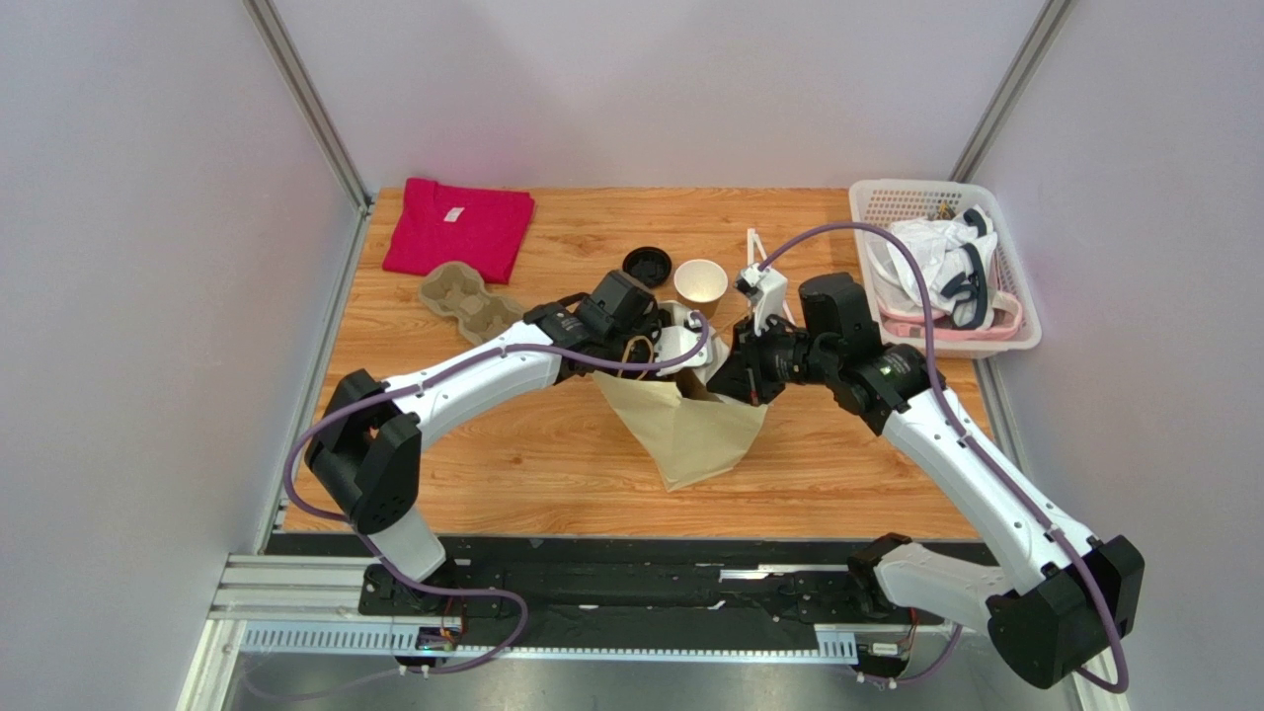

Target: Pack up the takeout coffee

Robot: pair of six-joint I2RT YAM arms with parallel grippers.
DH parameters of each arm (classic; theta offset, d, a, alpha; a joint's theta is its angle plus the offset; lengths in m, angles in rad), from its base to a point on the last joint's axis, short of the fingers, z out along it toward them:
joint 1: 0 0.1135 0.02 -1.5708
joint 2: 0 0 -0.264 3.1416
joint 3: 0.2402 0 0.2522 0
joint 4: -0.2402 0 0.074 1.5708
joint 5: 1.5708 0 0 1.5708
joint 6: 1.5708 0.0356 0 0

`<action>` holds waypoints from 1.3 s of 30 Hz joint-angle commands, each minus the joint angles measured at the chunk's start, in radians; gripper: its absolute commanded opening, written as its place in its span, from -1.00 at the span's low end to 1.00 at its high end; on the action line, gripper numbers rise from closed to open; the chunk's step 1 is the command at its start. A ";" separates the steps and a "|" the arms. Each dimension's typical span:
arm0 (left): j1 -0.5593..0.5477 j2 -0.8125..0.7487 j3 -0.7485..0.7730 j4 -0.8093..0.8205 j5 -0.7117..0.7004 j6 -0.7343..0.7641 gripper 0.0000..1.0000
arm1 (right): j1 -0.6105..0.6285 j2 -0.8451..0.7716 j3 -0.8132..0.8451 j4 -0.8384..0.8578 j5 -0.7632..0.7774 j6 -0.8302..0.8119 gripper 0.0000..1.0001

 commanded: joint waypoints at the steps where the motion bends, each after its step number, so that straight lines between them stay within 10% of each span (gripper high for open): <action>1: -0.026 0.012 -0.065 -0.159 -0.007 -0.075 -0.88 | 0.045 0.002 0.035 -0.079 0.033 -0.048 -0.77; 19: -0.058 0.081 -0.086 -0.099 -0.063 -0.128 -0.85 | 0.093 -0.171 -0.010 0.023 0.343 0.054 -0.19; 32: -0.058 0.007 -0.062 -0.060 -0.031 -0.152 -0.43 | 0.094 -0.170 -0.043 0.041 0.309 0.021 -0.97; 39: -0.058 -0.063 -0.059 0.002 -0.035 -0.180 -0.04 | 0.136 -0.186 -0.057 0.061 0.323 -0.044 -1.00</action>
